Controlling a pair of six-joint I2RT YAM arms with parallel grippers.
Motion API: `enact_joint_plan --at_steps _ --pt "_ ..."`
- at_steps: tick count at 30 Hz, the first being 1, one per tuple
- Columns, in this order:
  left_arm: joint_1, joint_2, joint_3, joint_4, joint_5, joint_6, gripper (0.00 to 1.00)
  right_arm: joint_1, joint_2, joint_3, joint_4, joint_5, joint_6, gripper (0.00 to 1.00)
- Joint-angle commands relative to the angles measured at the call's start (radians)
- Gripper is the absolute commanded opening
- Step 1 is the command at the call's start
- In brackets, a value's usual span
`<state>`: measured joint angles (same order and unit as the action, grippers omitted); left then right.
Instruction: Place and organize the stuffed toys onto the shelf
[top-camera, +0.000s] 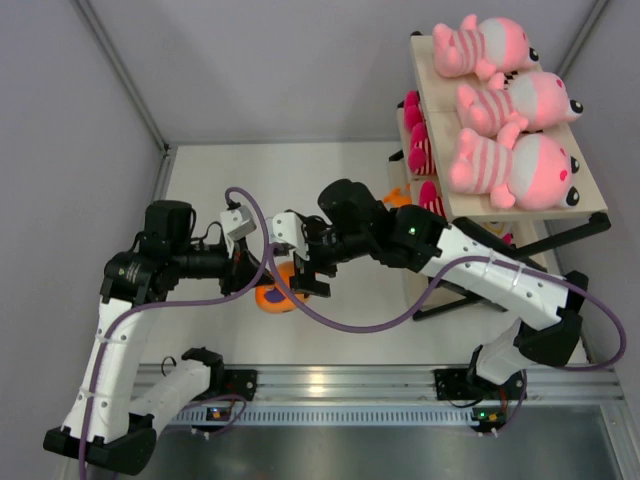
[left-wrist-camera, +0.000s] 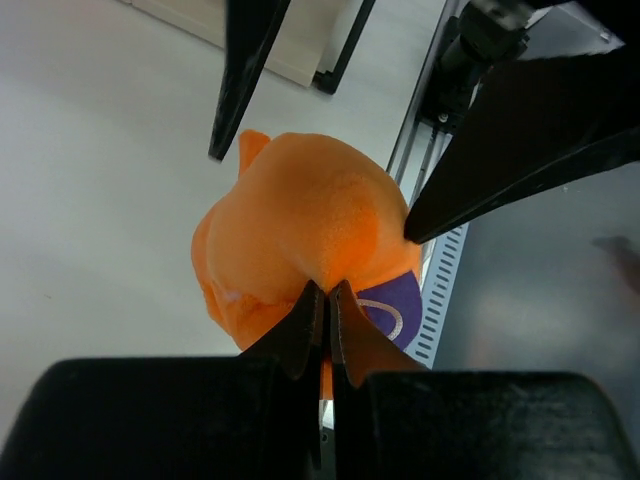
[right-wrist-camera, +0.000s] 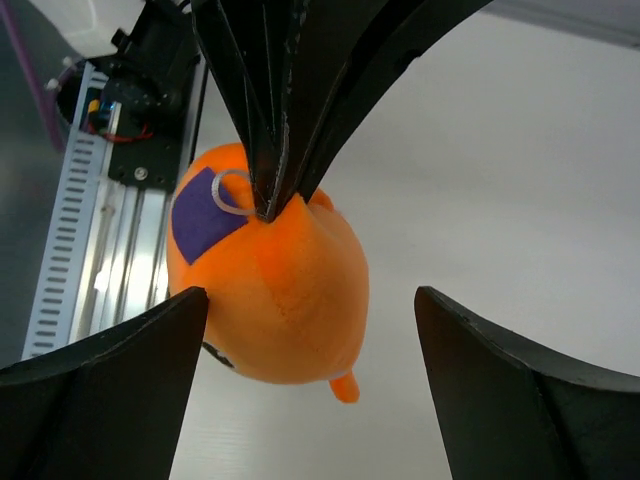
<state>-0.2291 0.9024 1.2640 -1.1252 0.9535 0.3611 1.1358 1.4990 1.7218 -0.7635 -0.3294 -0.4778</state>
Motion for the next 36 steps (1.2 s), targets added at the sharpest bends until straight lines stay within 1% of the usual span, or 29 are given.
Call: enact_joint_plan --at_steps 1,2,4,6,7,8,10,11,12,13,14,15,16,17,19,20,22,23,25,26,27,28,29,31,32,33,34,35,36 --pt "-0.021 -0.022 0.000 -0.021 0.053 -0.019 0.00 -0.004 0.026 0.030 -0.028 -0.128 -0.018 0.85" --pt "-0.024 -0.023 0.008 -0.034 0.056 -0.010 0.00 -0.008 0.035 0.021 -0.022 -0.172 -0.004 0.85" --pt "-0.026 -0.025 0.020 -0.047 0.063 0.002 0.00 -0.010 0.044 -0.010 -0.008 -0.203 0.019 0.84" --pt "-0.027 -0.023 0.029 -0.050 0.082 0.004 0.00 -0.010 0.061 -0.025 0.007 -0.252 0.053 0.77" --pt "-0.029 -0.020 0.032 -0.048 0.083 0.006 0.00 -0.010 0.063 -0.042 0.019 -0.266 0.067 0.70" --pt "-0.029 -0.016 0.043 -0.050 0.080 0.004 0.00 -0.010 0.058 -0.059 0.071 -0.284 0.103 0.53" --pt "-0.029 0.003 0.057 -0.050 0.054 0.004 0.00 -0.010 0.028 -0.117 0.133 -0.296 0.146 0.36" --pt "-0.029 0.006 0.075 -0.051 0.038 0.006 0.00 -0.010 0.017 -0.134 0.166 -0.296 0.189 0.20" --pt "-0.029 0.016 0.087 -0.050 0.006 0.006 0.00 -0.008 0.006 -0.149 0.214 -0.284 0.214 0.07" --pt "-0.029 0.023 0.100 -0.050 -0.022 0.007 0.00 -0.010 -0.005 -0.172 0.237 -0.258 0.241 0.00" --pt "-0.029 0.027 0.136 -0.050 -0.057 -0.001 0.12 -0.010 -0.026 -0.180 0.257 -0.190 0.304 0.00" --pt "-0.029 0.041 0.159 -0.050 -0.153 -0.005 0.28 -0.008 -0.037 -0.186 0.285 -0.133 0.339 0.00" --pt "-0.029 0.047 0.187 -0.050 -0.209 -0.007 0.45 -0.010 -0.048 -0.188 0.291 -0.075 0.375 0.00" --pt "-0.029 0.065 0.254 -0.050 -0.266 -0.014 0.61 -0.017 -0.068 -0.183 0.294 0.011 0.443 0.00" --pt "-0.029 0.078 0.326 -0.047 -0.416 0.001 0.72 -0.033 -0.088 -0.160 0.303 0.100 0.546 0.00" --pt "-0.029 0.085 0.394 -0.039 -0.458 0.024 0.85 -0.054 -0.106 -0.151 0.305 0.177 0.639 0.00" --pt "-0.029 0.095 0.455 -0.024 -0.551 0.039 0.99 -0.082 -0.146 -0.143 0.338 0.240 0.729 0.00" --pt "-0.029 0.098 0.497 0.005 -0.577 0.051 0.99 -0.109 -0.163 -0.149 0.358 0.322 0.833 0.00" --pt "-0.029 0.086 0.502 0.037 -0.616 0.067 0.99 -0.133 -0.203 -0.194 0.413 0.426 0.945 0.00" --pt "-0.029 0.058 0.458 0.071 -0.628 0.096 0.99 -0.155 -0.242 -0.212 0.484 0.497 1.044 0.00" --pt "-0.029 0.040 0.419 0.076 -0.615 0.129 0.96 -0.162 -0.261 -0.228 0.525 0.532 1.082 0.00" --pt "-0.029 0.018 0.373 0.080 -0.593 0.230 0.96 -0.166 -0.285 -0.232 0.555 0.617 1.113 0.00" --pt "-0.029 -0.031 0.260 0.088 -0.554 0.275 0.96 -0.166 -0.290 -0.228 0.599 0.653 1.164 0.00" --pt "-0.029 -0.091 0.139 0.145 -0.510 0.379 0.98 -0.168 -0.298 -0.209 0.636 0.710 1.209 0.00" --pt "-0.029 -0.155 0.030 0.172 -0.466 0.509 0.99 -0.166 -0.298 -0.206 0.679 0.743 1.254 0.00" --pt "-0.029 -0.189 -0.024 0.252 -0.454 0.574 0.99 -0.166 -0.293 -0.208 0.700 0.744 1.275 0.00" --pt "-0.029 -0.222 -0.120 0.322 -0.452 0.655 0.99 -0.163 -0.286 -0.209 0.722 0.742 1.301 0.00" --pt "-0.029 -0.267 -0.159 0.384 -0.453 0.683 0.98 -0.156 -0.278 -0.203 0.731 0.742 1.309 0.00" --pt "-0.029 -0.273 -0.187 0.433 -0.464 0.703 0.98 -0.147 -0.272 -0.193 0.736 0.744 1.315 0.00"
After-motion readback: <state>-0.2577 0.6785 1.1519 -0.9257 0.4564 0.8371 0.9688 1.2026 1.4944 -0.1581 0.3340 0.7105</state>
